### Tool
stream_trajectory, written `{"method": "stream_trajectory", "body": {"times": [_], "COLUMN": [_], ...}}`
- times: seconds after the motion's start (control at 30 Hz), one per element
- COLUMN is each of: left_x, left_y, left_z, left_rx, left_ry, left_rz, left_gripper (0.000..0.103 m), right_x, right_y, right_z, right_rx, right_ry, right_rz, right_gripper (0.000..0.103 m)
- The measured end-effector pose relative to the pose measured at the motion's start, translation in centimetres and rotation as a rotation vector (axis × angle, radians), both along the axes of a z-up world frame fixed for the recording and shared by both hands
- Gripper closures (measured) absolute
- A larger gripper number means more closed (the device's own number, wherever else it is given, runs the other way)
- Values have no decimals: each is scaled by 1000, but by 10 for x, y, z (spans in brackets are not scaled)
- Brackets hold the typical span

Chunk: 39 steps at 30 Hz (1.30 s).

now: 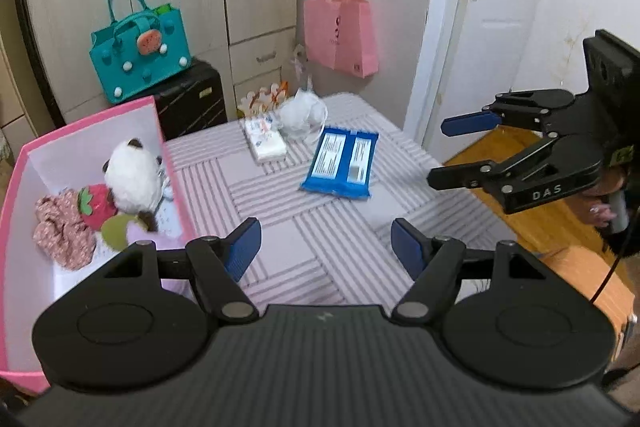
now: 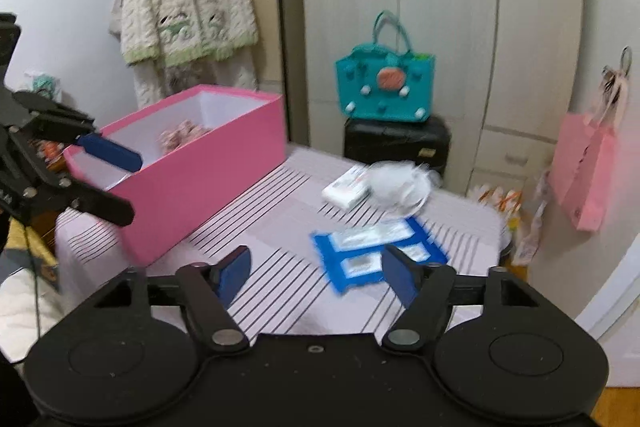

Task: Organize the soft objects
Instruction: 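Lower both tools onto the blue wet-wipes packet on the table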

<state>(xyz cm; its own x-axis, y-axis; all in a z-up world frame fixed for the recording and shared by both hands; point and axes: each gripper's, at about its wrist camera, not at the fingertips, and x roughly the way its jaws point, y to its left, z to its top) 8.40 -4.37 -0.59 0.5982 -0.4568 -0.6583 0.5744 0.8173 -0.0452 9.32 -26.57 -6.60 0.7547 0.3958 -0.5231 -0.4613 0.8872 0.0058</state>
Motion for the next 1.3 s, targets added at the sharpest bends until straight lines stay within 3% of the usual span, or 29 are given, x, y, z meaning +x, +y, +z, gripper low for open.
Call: {"method": "stream_trajectory", "body": {"times": [0.2, 0.43, 0.53, 0.67, 0.73, 0.87, 1.03, 1.17, 1.3], "left_x": [8, 21, 28, 43, 51, 64, 78, 90, 94], "left_y": [-16, -31, -39, -49, -53, -65, -76, -78, -81], "left_z": [-10, -33, -46, -63, -70, -86, -103, -115, -122], "left_rx": [-39, -97, -84, -96, -115, -135, -181, -232, -272], "left_ry": [-56, -57, -62, -48, -27, -1, 56, 121, 153], "left_rz": [16, 92, 115, 154, 170, 172, 216, 232, 249], "left_gripper": [32, 32, 32, 34, 34, 36, 37, 41, 48], "right_x": [20, 45, 65, 96, 108, 130, 156, 170, 176], "right_y": [-16, -38, -48, -52, -52, -49, -53, -59, -70], "right_z": [-6, -27, -35, -48, -55, -63, -76, -85, -94], "right_rx": [48, 84, 105, 91, 88, 87, 128, 134, 210], "right_ry": [-41, -140, -92, 70, 103, 132, 164, 169, 215], "right_rz": [-8, -19, -57, -33, -29, -28, -47, -81, -83], "right_gripper": [21, 14, 14, 15, 16, 18, 31, 32, 40]}}
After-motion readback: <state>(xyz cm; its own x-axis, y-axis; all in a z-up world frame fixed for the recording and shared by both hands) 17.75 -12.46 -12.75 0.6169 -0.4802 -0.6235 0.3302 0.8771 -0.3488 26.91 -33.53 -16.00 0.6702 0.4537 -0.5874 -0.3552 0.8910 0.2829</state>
